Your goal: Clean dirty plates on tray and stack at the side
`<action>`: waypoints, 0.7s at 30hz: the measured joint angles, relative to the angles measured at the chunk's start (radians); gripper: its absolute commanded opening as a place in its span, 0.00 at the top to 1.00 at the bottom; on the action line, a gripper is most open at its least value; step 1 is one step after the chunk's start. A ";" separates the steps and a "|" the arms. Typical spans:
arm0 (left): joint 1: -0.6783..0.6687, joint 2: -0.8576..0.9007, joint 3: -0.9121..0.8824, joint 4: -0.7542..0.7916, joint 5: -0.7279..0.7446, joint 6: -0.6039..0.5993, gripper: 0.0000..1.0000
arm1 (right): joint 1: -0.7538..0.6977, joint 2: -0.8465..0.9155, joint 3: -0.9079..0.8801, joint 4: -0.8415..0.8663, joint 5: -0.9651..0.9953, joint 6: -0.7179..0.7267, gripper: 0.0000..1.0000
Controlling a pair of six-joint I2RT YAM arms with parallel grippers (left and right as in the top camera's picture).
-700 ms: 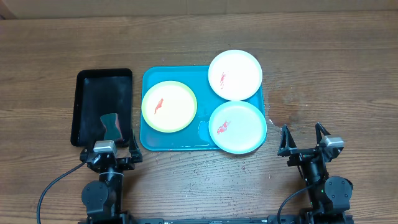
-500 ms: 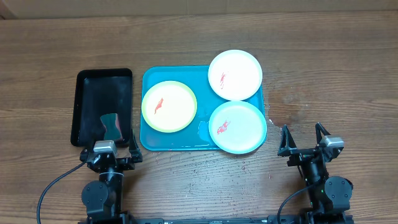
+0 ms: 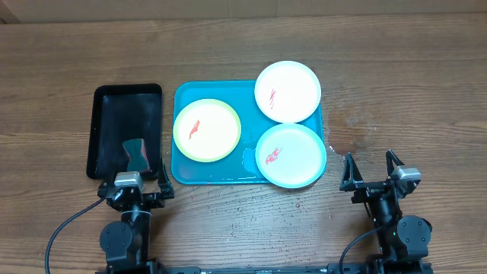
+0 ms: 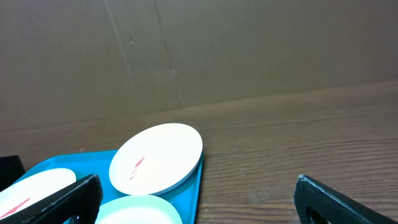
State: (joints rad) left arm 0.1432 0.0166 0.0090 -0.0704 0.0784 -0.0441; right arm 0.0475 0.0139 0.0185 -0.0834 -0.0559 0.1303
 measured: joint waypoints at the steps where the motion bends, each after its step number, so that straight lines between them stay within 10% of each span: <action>1: 0.000 0.000 0.000 0.000 0.000 0.000 0.00 | 0.000 0.000 0.000 0.000 0.000 0.000 0.00; 21: 0.000 0.000 0.000 0.000 0.000 0.000 0.00 | 0.000 0.000 0.000 0.000 0.053 -0.019 0.00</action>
State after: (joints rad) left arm 0.1432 0.0166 0.0090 -0.0704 0.0784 -0.0441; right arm 0.0475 0.0139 0.0185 -0.0837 -0.0025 0.1112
